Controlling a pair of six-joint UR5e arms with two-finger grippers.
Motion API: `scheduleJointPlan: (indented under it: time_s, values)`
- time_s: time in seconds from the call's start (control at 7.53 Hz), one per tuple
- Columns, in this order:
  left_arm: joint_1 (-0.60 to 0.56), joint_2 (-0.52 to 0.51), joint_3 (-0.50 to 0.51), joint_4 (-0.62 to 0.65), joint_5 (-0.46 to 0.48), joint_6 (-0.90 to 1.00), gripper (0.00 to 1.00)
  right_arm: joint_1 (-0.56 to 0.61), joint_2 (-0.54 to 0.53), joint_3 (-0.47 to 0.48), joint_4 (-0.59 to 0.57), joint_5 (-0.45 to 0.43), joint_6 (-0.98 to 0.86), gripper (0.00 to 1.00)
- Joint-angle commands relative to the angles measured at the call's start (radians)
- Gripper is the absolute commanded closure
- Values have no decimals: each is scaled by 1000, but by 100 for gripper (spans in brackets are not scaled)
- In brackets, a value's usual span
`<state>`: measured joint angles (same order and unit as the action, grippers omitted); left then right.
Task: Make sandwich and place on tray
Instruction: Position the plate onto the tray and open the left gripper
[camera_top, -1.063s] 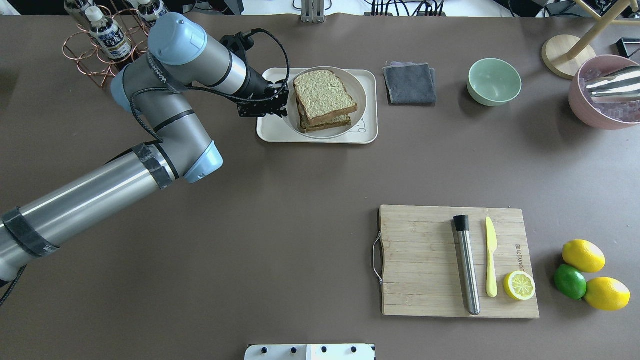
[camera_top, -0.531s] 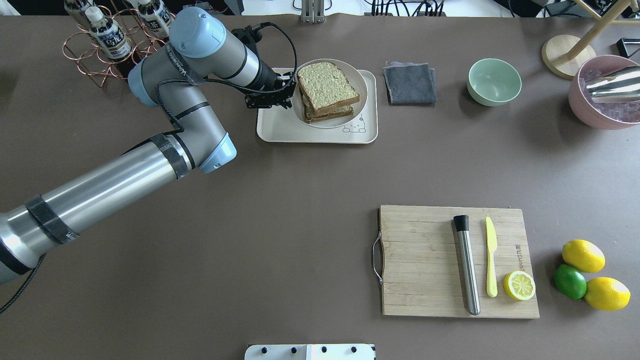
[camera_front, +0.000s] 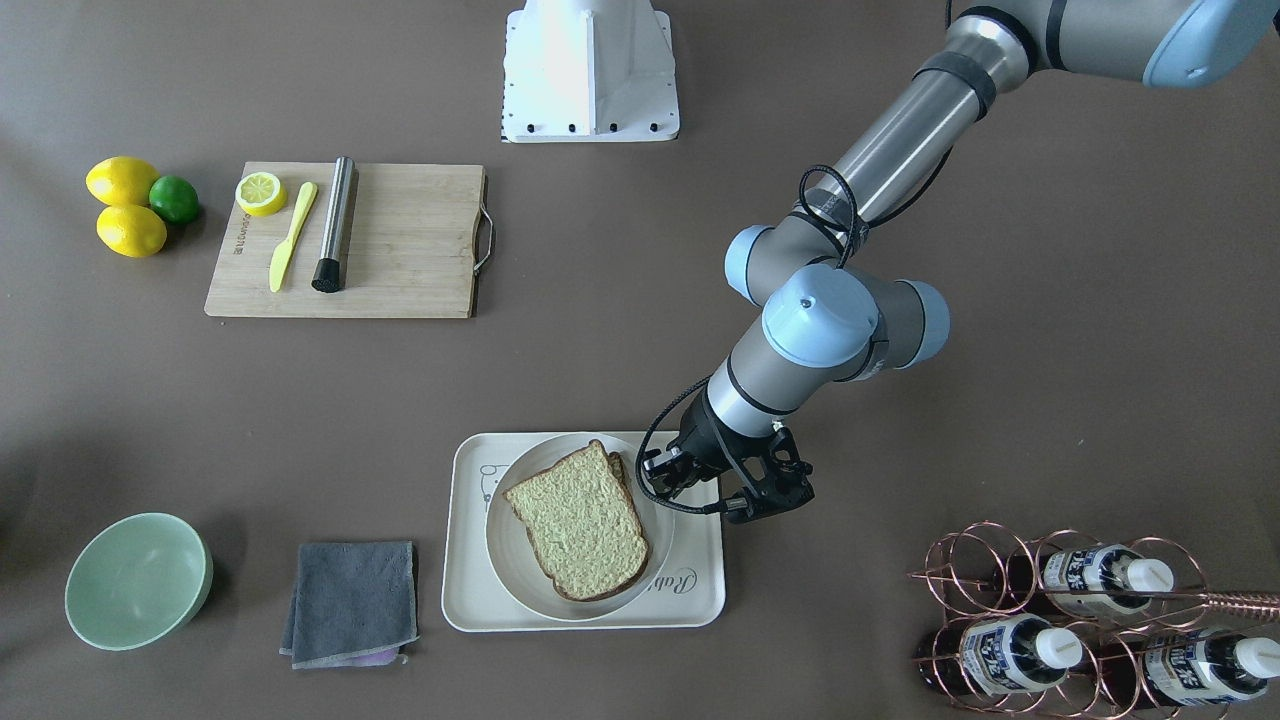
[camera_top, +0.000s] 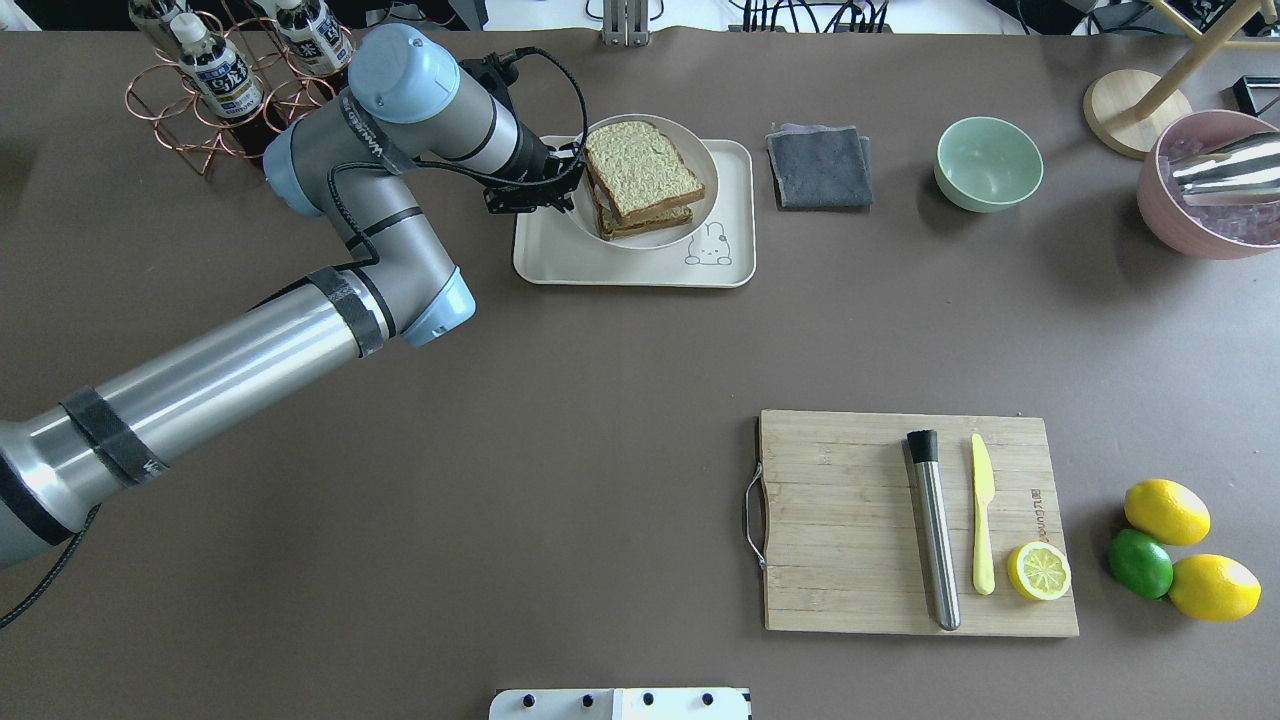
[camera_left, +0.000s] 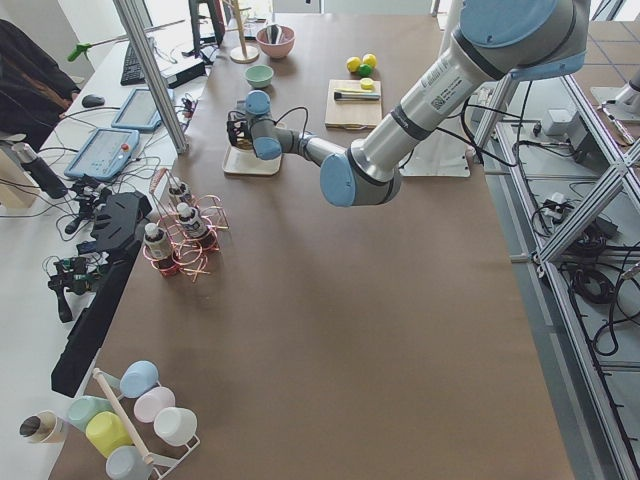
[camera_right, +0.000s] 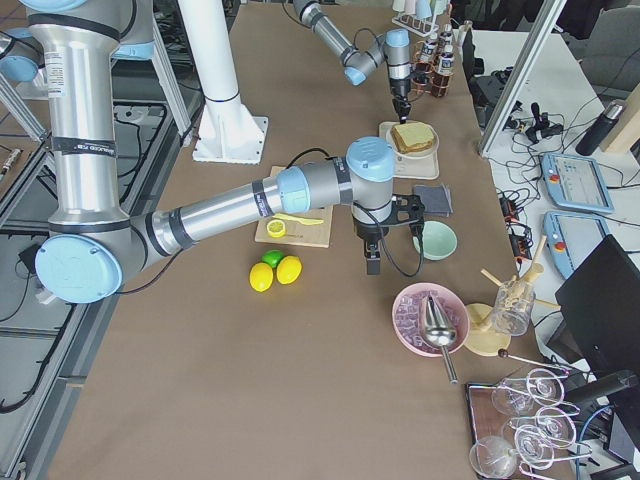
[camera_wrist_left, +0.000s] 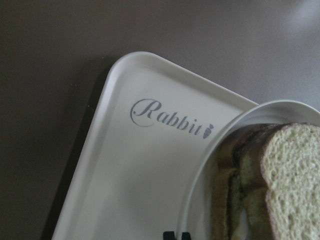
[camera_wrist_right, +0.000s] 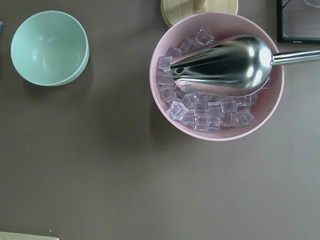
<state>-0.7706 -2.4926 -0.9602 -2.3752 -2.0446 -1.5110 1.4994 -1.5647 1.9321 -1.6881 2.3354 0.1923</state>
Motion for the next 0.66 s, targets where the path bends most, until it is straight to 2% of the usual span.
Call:
scheduleJointPlan:
  time_s: [0.0, 0.4, 0.53]
  values:
    - [7, -3, 18, -1, 29, 0, 100, 1, 5, -7, -1, -1, -1, 0]
    - [25, -5, 20, 1, 32, 5, 100, -1, 6, -7, 1, -2, -1, 0]
    - [43, -5, 23, 1, 64, 5, 100, -1, 6, -7, 1, -2, -1, 0]
